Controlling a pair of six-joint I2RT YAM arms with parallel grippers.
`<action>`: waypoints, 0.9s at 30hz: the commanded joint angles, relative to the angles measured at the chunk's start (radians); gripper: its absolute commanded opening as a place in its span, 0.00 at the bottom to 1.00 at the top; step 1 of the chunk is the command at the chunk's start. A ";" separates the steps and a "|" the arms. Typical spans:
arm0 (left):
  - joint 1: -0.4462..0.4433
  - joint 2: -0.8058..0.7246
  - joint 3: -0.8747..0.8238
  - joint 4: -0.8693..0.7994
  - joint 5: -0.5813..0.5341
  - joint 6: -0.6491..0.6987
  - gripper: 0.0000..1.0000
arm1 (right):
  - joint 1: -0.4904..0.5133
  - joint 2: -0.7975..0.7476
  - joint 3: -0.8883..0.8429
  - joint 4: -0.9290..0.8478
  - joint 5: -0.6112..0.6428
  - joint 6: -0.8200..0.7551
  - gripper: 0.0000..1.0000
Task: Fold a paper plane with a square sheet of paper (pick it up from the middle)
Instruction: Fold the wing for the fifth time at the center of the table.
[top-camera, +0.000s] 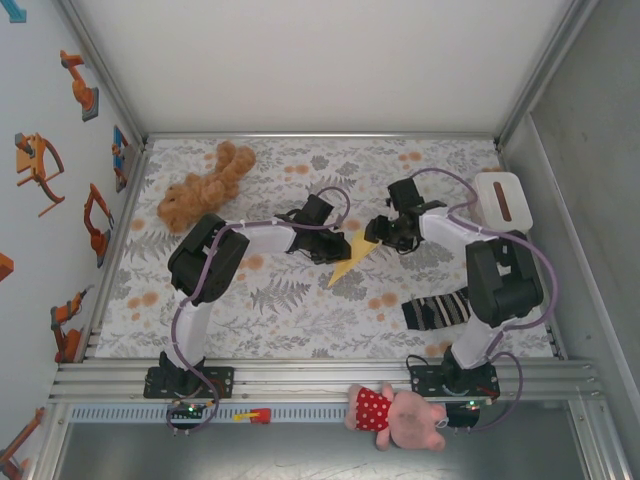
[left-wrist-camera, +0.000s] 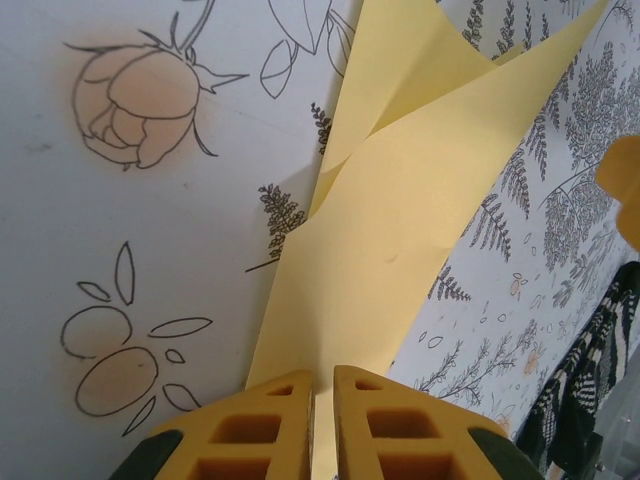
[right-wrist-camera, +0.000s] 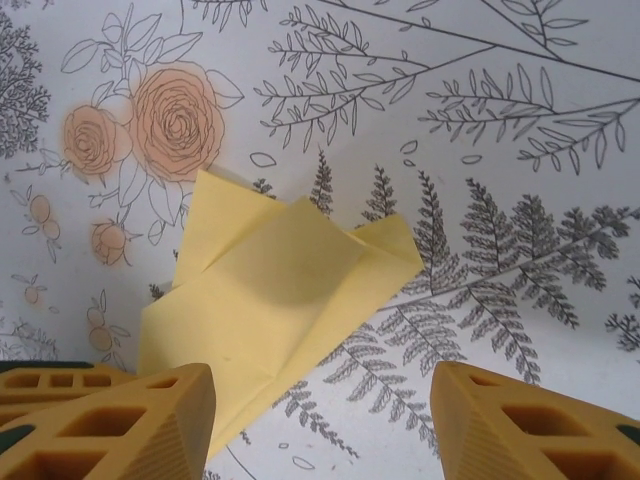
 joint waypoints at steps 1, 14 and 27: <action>-0.001 -0.004 -0.018 -0.016 0.008 0.009 0.14 | 0.005 0.043 0.057 -0.046 0.019 0.015 0.55; -0.002 -0.012 -0.022 -0.018 0.010 0.008 0.16 | 0.033 0.132 0.115 -0.104 0.054 0.053 0.41; -0.002 -0.027 -0.012 0.012 0.048 0.005 0.19 | 0.036 0.183 0.131 -0.117 0.062 0.054 0.26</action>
